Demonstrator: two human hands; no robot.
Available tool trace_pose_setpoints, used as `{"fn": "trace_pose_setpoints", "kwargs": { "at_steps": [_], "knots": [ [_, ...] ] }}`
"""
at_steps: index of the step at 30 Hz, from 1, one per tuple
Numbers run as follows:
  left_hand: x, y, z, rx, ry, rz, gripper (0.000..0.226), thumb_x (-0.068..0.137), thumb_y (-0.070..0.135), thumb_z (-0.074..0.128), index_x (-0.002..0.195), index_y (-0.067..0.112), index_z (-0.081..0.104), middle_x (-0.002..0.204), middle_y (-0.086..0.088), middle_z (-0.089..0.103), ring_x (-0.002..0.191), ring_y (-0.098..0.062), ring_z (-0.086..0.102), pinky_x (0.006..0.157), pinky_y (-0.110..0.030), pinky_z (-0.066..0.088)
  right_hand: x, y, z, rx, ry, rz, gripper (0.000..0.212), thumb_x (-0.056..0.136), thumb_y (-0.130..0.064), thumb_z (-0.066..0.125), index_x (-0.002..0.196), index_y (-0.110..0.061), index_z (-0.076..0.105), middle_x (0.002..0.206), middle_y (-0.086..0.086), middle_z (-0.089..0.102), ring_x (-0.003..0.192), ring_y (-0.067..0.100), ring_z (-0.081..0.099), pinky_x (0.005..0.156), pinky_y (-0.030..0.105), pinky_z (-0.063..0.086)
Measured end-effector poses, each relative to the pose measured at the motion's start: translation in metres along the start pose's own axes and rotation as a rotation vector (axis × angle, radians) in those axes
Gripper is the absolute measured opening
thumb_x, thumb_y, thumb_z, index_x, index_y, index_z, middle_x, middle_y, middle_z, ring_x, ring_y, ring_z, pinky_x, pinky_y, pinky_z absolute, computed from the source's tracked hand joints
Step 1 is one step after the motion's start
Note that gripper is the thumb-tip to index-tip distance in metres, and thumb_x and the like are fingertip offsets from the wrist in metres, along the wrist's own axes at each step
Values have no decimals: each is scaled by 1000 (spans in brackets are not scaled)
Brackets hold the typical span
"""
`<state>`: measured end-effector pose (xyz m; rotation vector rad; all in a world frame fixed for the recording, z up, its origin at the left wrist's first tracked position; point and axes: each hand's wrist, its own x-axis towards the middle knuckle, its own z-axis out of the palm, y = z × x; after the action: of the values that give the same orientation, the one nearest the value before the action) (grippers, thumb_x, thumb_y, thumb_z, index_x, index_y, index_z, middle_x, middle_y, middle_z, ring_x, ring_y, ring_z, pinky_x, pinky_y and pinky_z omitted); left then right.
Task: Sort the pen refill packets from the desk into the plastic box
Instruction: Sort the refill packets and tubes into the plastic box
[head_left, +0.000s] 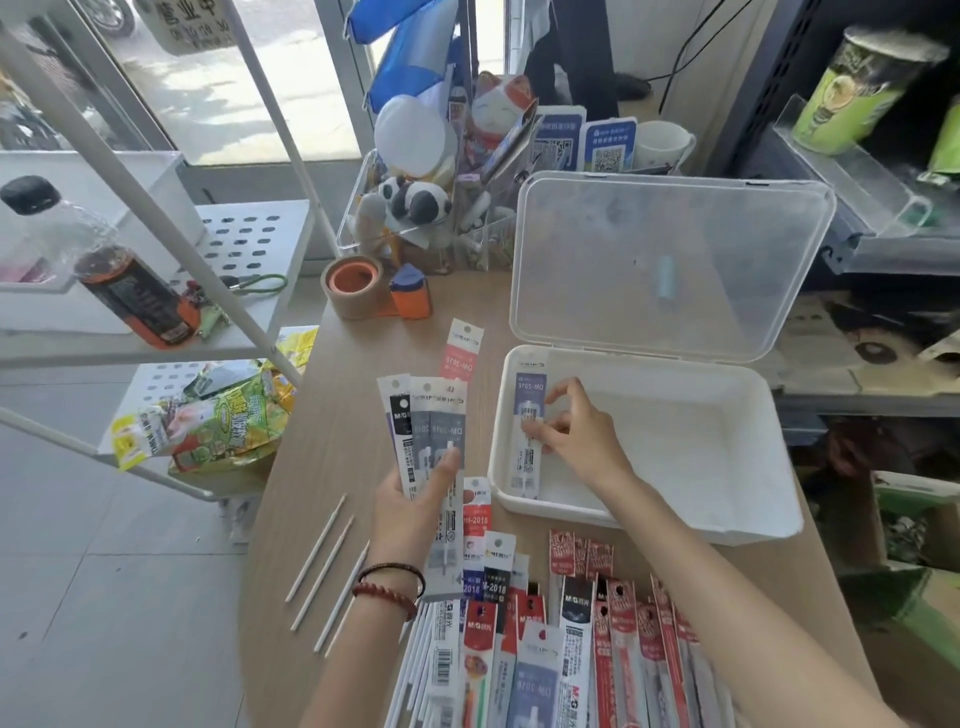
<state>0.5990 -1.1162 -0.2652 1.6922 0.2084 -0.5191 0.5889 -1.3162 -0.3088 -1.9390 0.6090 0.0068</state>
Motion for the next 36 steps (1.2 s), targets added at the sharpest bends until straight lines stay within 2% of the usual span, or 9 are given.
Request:
{"fn": "trace_pose_setpoints", "kwargs": {
  "at_steps": [5,9,13,17,20,25,30,32,36],
  "knots": [
    [-4,-1,3,-2,13,-31,31,80,42,65,101,18,63,87,-2,72,71,-11,69,51,-19,49,-1,6,1,-103,-30,-53,21,87,-27,71,100,-21,56,83,-1,70,80,14,68,76,32,56],
    [-5,0,4,-2,7,-43,28,82,38,65,97,14,63,80,-1,71,54,-1,66,42,-11,46,2,7,5,-319,-3,-123,26,84,-32,73,106,-26,61,92,-3,67,86,14,64,80,34,54],
    [-5,0,6,5,10,-40,24,81,40,66,93,19,64,80,1,71,62,-5,67,46,-15,48,4,9,8,-426,14,-124,29,85,-39,71,110,-29,63,99,1,63,87,15,60,71,28,43],
    [-4,5,8,-5,-12,-17,19,80,36,68,90,21,65,79,5,71,59,0,66,44,-10,46,5,10,8,-464,26,-128,30,83,-39,72,110,-28,65,100,1,62,89,17,59,69,26,38],
    [-4,3,10,30,-42,-4,22,78,37,69,91,20,66,83,4,71,67,-2,66,51,-12,47,7,9,9,-508,16,-173,35,81,-35,76,112,-23,67,106,-2,62,102,18,53,77,29,43],
    [-9,-1,10,-14,-26,-21,22,81,33,68,95,16,66,86,0,72,71,-7,68,47,-10,47,8,11,9,-439,-17,-154,42,78,-31,79,117,-23,67,112,-2,66,106,15,52,87,28,42],
    [-7,0,5,-21,5,-50,36,76,42,69,100,16,65,90,-2,72,82,-18,69,65,-29,53,2,7,4,-450,-47,-167,43,81,-34,76,122,-24,65,115,-3,68,111,15,53,92,31,45],
    [-7,5,5,-31,2,-45,30,78,40,69,98,17,64,89,-2,72,79,-16,68,61,-27,50,-1,2,1,-384,-37,-163,37,84,-35,73,118,-23,67,114,-4,68,107,12,56,91,28,46],
    [-5,14,7,-46,-3,-18,26,79,37,69,95,18,66,87,0,71,81,-16,68,62,-26,49,-17,-21,-7,-115,-38,-183,25,85,-37,71,106,-22,71,98,-9,70,86,0,63,75,11,51]
  ]
}}
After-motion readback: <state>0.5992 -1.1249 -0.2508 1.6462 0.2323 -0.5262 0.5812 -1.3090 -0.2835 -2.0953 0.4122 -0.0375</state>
